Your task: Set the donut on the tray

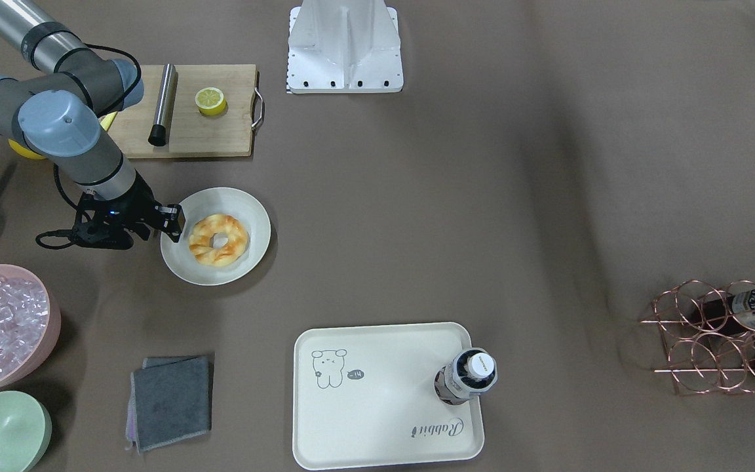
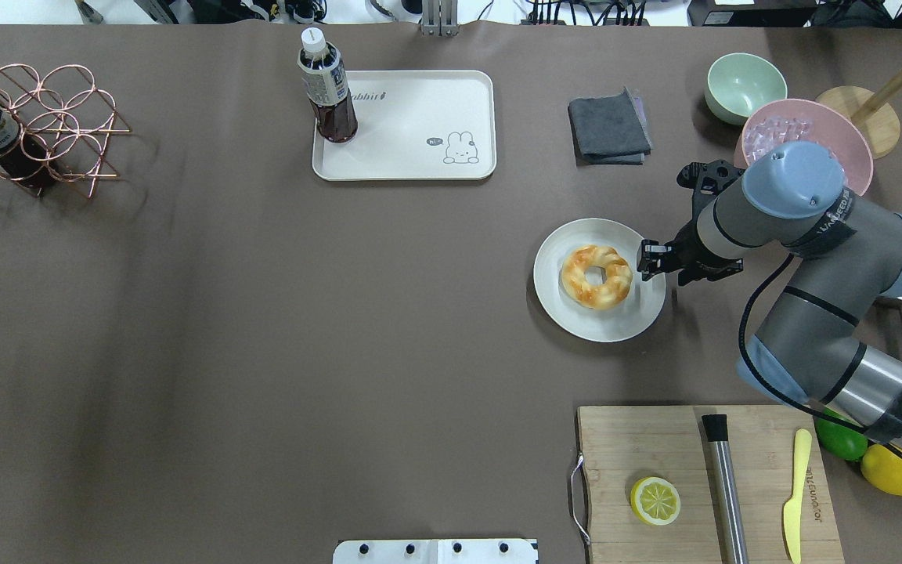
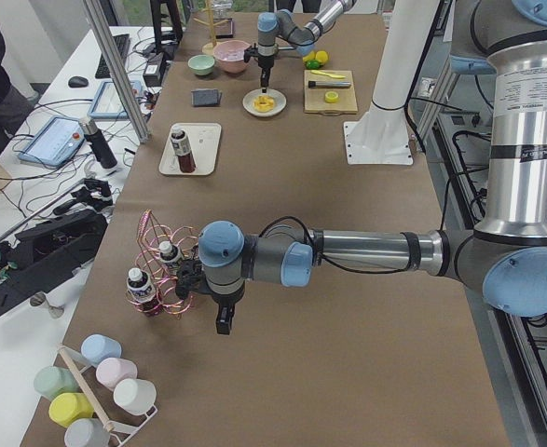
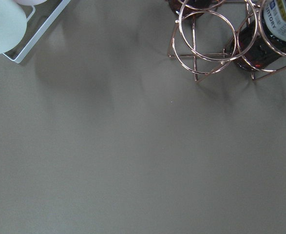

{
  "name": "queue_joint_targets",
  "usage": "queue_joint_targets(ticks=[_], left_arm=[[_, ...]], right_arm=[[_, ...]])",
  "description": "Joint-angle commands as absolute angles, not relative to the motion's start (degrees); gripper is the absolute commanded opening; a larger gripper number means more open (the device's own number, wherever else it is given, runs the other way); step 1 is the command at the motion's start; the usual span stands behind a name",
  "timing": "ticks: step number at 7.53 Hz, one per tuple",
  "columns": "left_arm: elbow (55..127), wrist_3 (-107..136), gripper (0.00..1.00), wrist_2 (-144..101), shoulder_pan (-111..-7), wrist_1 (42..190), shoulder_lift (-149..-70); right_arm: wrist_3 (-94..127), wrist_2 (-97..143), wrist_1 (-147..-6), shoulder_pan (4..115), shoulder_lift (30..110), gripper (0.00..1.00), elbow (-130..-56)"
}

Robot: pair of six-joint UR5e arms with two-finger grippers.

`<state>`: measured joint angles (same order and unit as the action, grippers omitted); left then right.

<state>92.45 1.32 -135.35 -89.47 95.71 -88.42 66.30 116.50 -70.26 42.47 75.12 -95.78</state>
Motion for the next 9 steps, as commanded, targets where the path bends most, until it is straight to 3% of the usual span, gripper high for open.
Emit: queue_joint_targets(ticks=[1, 2, 3, 9], left_arm=[[92.5, 1.3, 0.99, -135.4, -89.5, 95.7, -88.4], [92.5, 1.3, 0.99, -135.4, -89.5, 95.7, -88.4], [92.5, 1.3, 0.99, -135.4, -89.5, 95.8, -88.4], [92.5, 1.3, 0.99, -135.4, -89.5, 95.7, -88.4]], right_arm=[[67.5, 116.5, -67.5, 42.3, 75.1, 0.48, -94.5], [67.7, 116.5, -67.4, 42.2, 75.1, 0.29, -94.6], [67.8, 116.6, -67.4, 42.3, 75.2, 0.0, -95.0], [67.0, 122.5, -67.4, 46.3, 74.6, 0.0, -96.2]])
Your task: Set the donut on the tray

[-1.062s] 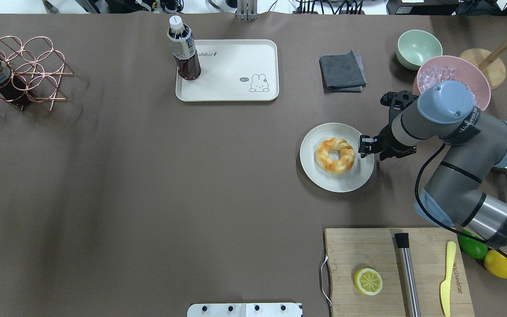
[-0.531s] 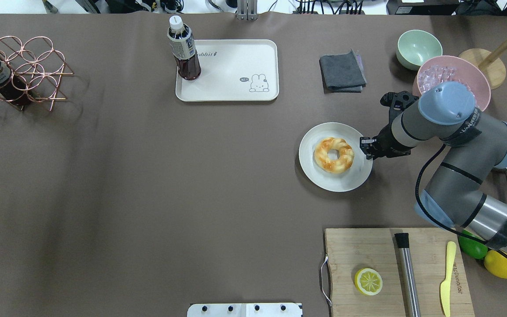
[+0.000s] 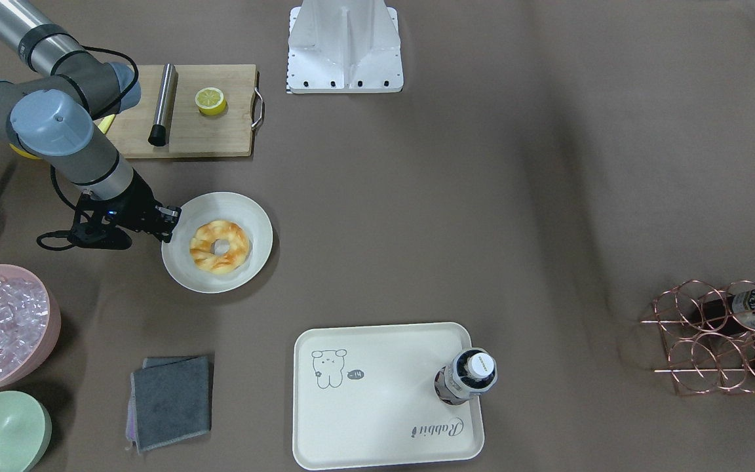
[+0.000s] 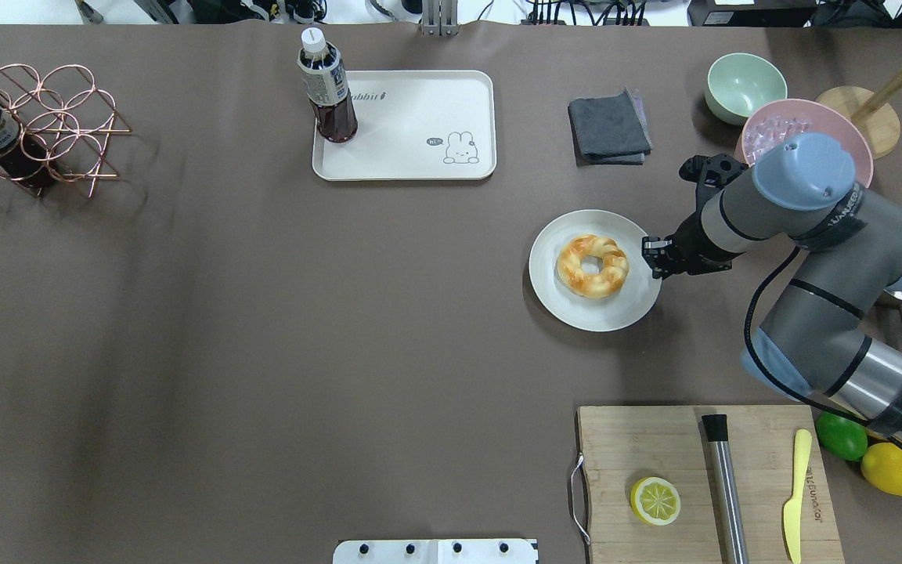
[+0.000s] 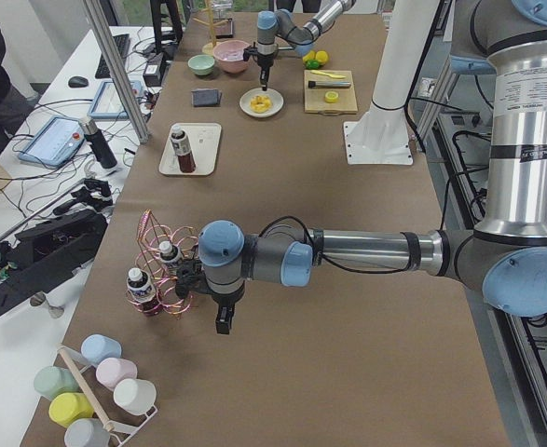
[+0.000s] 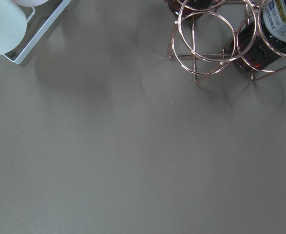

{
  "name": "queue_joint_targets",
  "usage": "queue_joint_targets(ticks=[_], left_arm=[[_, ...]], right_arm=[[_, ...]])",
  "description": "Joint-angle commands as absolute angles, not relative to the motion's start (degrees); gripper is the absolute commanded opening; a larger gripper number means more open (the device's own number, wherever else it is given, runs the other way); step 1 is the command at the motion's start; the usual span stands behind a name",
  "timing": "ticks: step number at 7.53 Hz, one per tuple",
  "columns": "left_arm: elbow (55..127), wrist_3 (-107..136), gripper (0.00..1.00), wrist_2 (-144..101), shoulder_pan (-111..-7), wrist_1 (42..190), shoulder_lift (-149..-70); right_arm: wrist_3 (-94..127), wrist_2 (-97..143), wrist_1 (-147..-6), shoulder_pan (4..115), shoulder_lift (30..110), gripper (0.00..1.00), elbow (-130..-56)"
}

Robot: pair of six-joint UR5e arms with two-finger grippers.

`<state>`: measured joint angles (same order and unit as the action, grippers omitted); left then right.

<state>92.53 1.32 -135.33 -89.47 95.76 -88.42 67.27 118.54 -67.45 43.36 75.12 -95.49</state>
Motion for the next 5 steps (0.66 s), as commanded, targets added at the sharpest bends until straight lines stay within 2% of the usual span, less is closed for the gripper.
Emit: queue_joint_targets(ticks=[1, 4, 5], left_arm=[[92.5, 1.3, 0.99, -135.4, -89.5, 95.7, -88.4], [92.5, 1.3, 0.99, -135.4, -89.5, 95.7, -88.4], [92.5, 1.3, 0.99, -135.4, -89.5, 95.8, -88.4]], right_arm=[[67.1, 122.7, -67.6, 47.7, 72.6, 0.0, -96.2], [67.8, 123.6, -67.6, 50.4, 69.9, 0.0, -95.4], [67.9, 123.7, -67.6, 51.4, 67.3, 0.0, -92.8]])
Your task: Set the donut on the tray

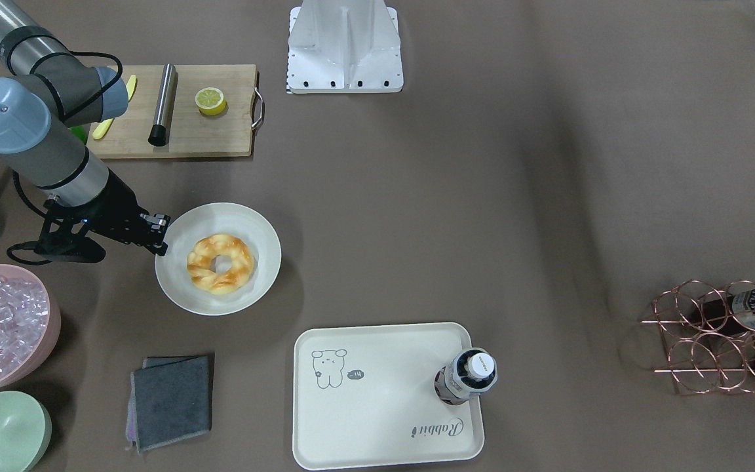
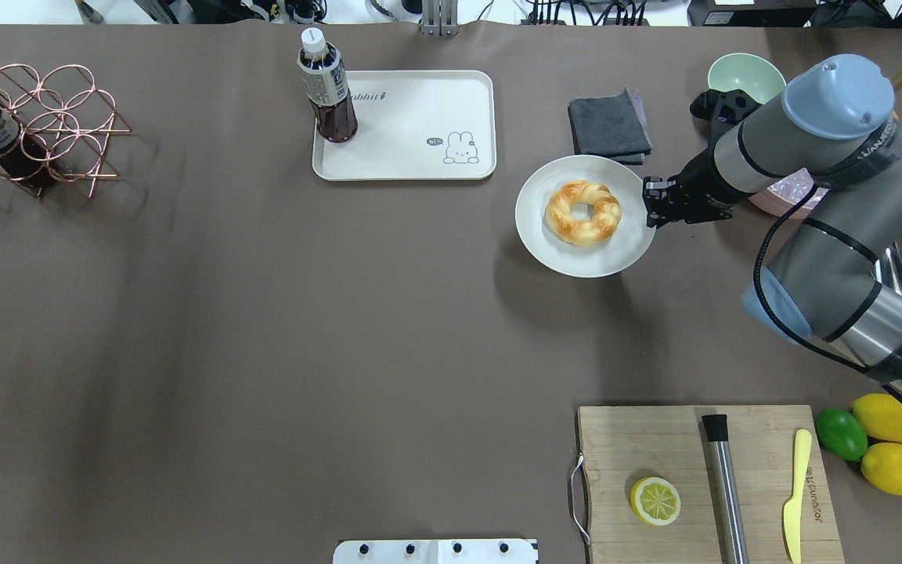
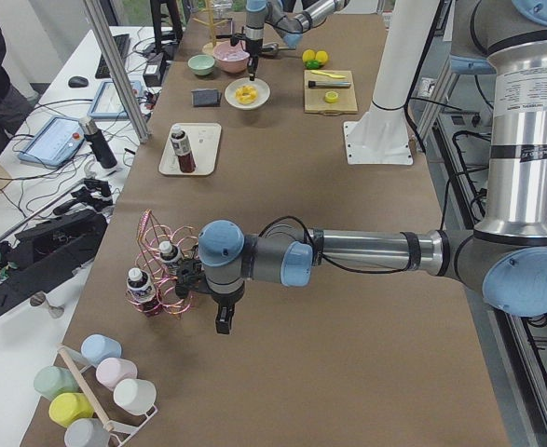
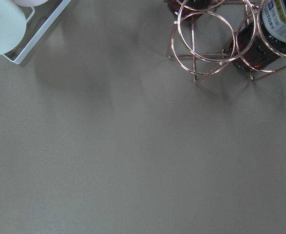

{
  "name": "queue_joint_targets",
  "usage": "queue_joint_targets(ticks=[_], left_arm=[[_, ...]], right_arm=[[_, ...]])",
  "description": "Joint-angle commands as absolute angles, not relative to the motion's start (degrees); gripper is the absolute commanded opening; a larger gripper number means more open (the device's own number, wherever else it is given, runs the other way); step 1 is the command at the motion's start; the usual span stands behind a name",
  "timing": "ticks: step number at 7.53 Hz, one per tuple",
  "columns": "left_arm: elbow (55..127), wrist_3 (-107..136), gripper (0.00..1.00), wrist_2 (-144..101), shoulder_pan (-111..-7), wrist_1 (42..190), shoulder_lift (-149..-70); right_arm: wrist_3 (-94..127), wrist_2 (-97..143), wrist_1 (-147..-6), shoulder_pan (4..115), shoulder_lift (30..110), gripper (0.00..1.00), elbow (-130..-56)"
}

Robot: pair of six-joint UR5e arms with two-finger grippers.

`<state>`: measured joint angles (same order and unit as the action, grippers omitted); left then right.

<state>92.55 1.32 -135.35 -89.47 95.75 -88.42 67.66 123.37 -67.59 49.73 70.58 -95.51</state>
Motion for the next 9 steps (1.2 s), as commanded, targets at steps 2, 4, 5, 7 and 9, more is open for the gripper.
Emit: queue_joint_targets(ticks=[2, 4, 5, 7, 9], left_arm=[[92.6, 1.4, 0.99, -135.4, -89.5, 95.7, -88.4], [93.1, 1.4, 0.99, -135.4, -89.5, 95.7, -88.4], [93.1, 1.4, 0.99, -135.3, -89.5, 95.7, -88.4], [93.1, 1.4, 0.99, -135.3, -89.5, 95.7, -88.4], [93.0, 1.4, 0.99, -135.4, -89.5, 95.7, -88.4]], right_arm=[[70.6, 125.0, -67.6, 52.7, 59.7, 0.0, -86.7], [72.3, 125.3, -67.5, 53.3, 49.1, 0.0, -76.3], [72.3, 125.3, -65.6, 53.5, 46.3, 0.0, -72.2], [72.9, 125.2, -62.2, 53.6, 41.2, 0.0, -64.2], [72.8, 125.2, -61.4, 53.1, 36.5, 0.0, -57.8]])
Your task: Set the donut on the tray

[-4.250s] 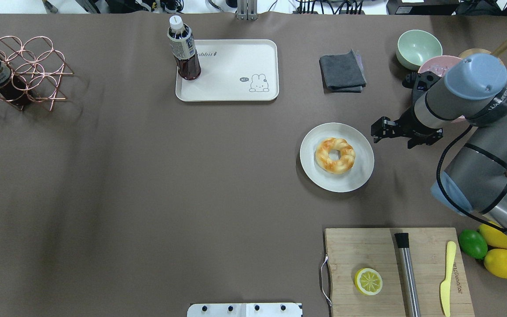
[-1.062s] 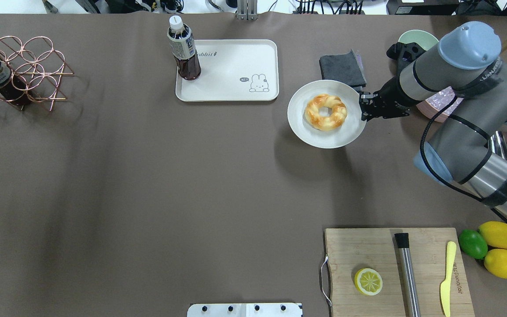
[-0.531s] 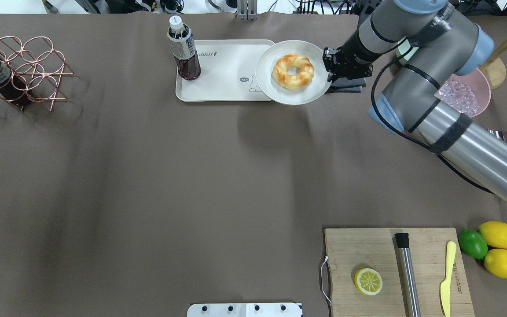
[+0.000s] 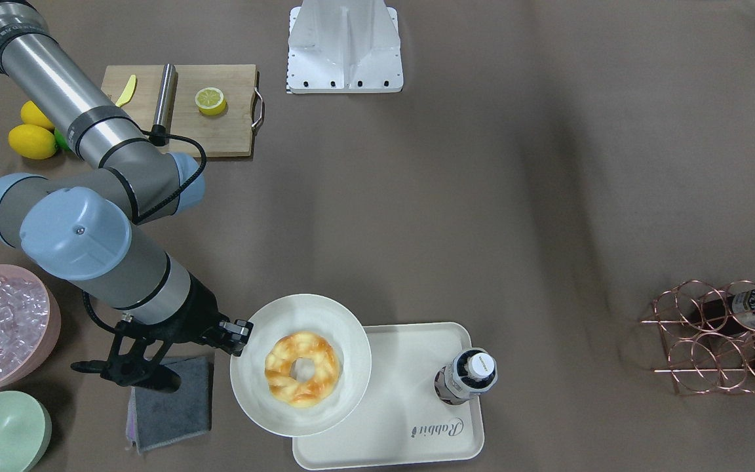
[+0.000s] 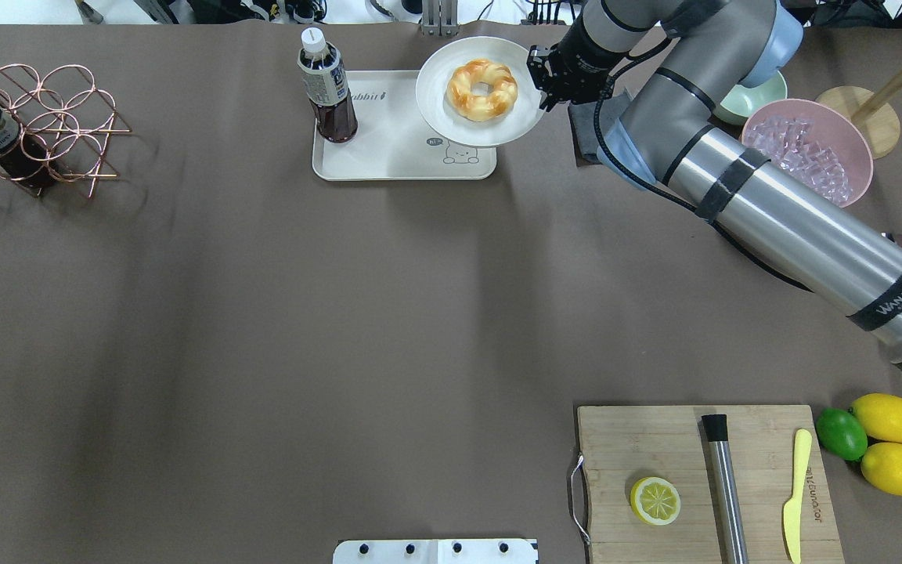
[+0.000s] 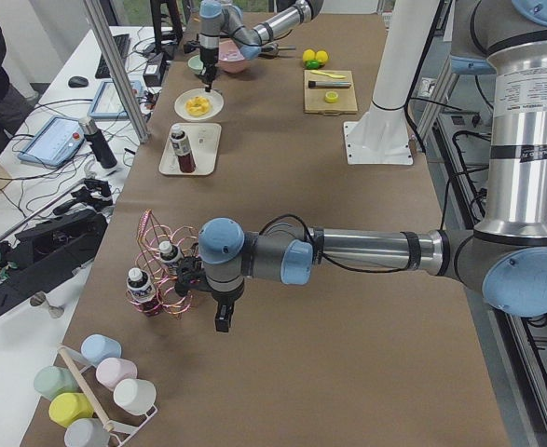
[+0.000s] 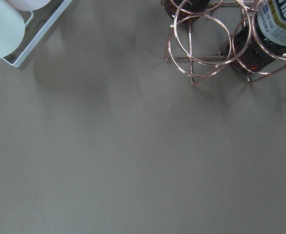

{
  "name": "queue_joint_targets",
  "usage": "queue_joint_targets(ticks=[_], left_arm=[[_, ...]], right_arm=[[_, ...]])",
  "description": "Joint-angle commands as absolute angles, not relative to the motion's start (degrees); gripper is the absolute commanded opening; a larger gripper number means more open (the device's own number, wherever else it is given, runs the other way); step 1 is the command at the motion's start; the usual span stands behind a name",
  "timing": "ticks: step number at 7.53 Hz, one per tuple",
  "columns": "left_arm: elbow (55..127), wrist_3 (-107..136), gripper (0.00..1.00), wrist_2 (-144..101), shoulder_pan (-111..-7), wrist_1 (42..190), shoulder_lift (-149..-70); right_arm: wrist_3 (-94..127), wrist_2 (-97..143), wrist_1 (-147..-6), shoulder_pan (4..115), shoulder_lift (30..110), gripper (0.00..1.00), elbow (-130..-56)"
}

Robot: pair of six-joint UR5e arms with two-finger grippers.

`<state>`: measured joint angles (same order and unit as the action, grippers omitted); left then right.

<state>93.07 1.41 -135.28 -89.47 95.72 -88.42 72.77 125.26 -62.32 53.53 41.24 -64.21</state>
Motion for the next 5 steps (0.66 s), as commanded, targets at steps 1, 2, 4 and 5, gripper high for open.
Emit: queue_joint_targets(ticks=[1, 2, 4, 5], left_arm=[[93.1, 1.4, 0.99, -135.4, -89.5, 95.7, -88.4], [93.2, 1.4, 0.99, -135.4, -89.5, 95.7, -88.4], [93.3, 1.4, 0.99, -135.4, -89.5, 95.7, -88.4], [93.4, 1.3, 0.99, -135.4, -89.5, 95.7, -87.5]], right_arm=[[72.8, 124.9, -61.0, 52.8, 34.0, 0.0, -54.2], [72.6, 124.5, -59.5, 52.0, 33.6, 0.0, -51.6], [72.5, 123.1, -57.2, 49.8, 32.5, 0.0, -48.6], [72.5, 123.0, -57.2, 49.1, 31.8, 0.0, -48.4]])
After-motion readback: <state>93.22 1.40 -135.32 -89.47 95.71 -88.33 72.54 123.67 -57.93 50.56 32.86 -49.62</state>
